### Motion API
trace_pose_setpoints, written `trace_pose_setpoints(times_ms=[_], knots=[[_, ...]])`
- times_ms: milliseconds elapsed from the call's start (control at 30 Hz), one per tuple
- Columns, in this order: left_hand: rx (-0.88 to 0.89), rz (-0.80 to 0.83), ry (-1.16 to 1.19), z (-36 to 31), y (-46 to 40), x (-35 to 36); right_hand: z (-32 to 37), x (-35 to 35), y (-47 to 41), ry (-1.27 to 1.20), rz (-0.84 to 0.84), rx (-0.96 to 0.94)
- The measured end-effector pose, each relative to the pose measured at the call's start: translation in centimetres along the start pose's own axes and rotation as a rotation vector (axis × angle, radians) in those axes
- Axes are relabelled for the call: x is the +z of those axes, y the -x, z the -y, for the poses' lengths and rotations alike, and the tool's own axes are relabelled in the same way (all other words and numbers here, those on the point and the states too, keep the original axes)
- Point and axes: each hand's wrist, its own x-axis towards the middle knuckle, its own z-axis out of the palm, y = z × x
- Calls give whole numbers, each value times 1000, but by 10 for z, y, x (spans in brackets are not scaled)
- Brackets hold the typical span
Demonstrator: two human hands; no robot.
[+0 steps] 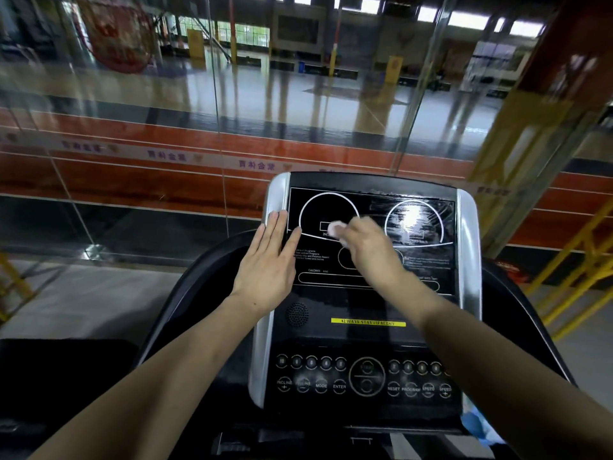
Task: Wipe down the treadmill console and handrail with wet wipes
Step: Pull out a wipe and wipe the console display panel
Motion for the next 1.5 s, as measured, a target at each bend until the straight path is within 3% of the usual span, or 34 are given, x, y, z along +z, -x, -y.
trace_pose_setpoints(times_ms=[100,233,333,533,733,800,1000,1067,1233,1333,1500], knots=[[1,-9,-13,0,-1,1,-1,-1,3,0,-105,44],[3,-2,-25,-6,-1,2,15,2,77,-80,36,-117],[10,-3,-66,-12,-2,-1,3,-1,73,-61,89,-191],[73,15,-99,-28,-12,-3,-29,-17,-1,21,-118,103],[68,28,-90,-36,-14,0,-9,-12,102,-85,40,-93],[74,22,-87,-40,-14,0,-15,-13,99,-77,80,-126],[97,45,-75,-50,-24,-2,-48,-31,11,10,-140,77],[113,55,-82,-52,-26,0,-43,-27,27,11,-137,111],[118,43,-65,-61,-25,4,-29,-21,125,-110,22,-25],[113,38,-63,-68,-30,4,-42,-28,100,-106,29,-33],[98,31,-45,-77,-40,4,-69,-42,28,-17,-144,142]])
